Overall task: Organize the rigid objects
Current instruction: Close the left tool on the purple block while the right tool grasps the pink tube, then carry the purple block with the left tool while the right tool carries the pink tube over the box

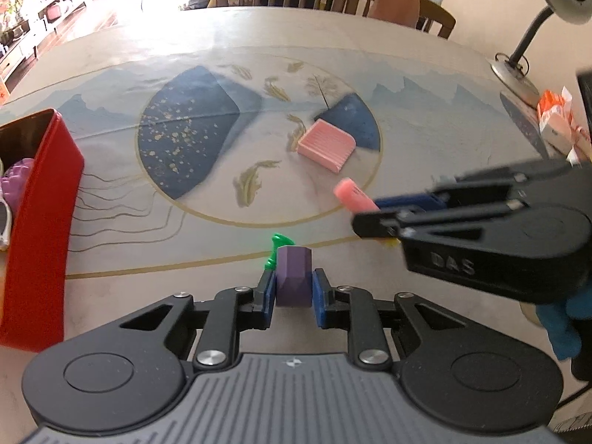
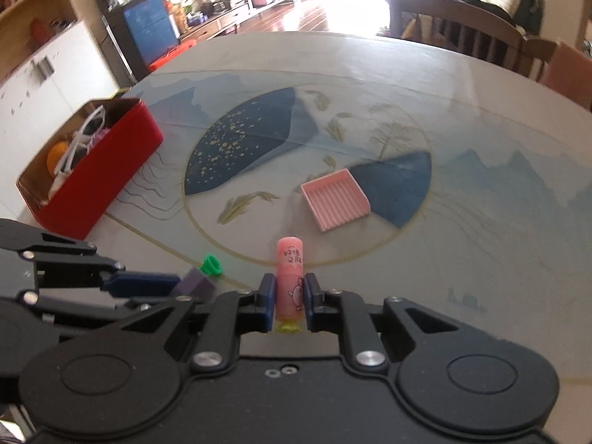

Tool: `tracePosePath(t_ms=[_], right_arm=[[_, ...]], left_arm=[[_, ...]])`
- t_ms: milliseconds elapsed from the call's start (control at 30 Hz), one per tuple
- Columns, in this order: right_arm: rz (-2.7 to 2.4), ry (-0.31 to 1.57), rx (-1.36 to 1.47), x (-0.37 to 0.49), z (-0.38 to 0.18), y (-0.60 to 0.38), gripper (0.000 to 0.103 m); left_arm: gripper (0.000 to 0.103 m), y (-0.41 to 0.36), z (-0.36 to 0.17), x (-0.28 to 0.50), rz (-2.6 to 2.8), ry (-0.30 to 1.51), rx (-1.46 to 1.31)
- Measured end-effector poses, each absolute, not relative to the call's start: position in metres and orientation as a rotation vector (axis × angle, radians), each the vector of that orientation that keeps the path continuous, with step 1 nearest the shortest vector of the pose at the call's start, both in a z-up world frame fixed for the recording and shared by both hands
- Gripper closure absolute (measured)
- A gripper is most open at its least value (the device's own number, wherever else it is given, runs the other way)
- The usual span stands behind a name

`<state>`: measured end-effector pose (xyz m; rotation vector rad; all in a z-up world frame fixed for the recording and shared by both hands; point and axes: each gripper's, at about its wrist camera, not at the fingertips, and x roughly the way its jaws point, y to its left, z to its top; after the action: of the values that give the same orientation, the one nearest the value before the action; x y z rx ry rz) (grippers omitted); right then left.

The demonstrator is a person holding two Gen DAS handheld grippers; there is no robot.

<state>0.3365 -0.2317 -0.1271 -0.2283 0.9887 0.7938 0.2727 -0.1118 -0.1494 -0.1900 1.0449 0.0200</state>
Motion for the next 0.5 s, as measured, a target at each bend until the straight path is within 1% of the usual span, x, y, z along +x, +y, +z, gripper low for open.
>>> tracePosePath(t_ms=[500], right_arm=[[0.782,0.922,-0.094,0.299,-0.070,-0.234,0.088]], left_arm=[[0.082,-0.066,-0.108,0.247,0.054,0.943,-0.280]])
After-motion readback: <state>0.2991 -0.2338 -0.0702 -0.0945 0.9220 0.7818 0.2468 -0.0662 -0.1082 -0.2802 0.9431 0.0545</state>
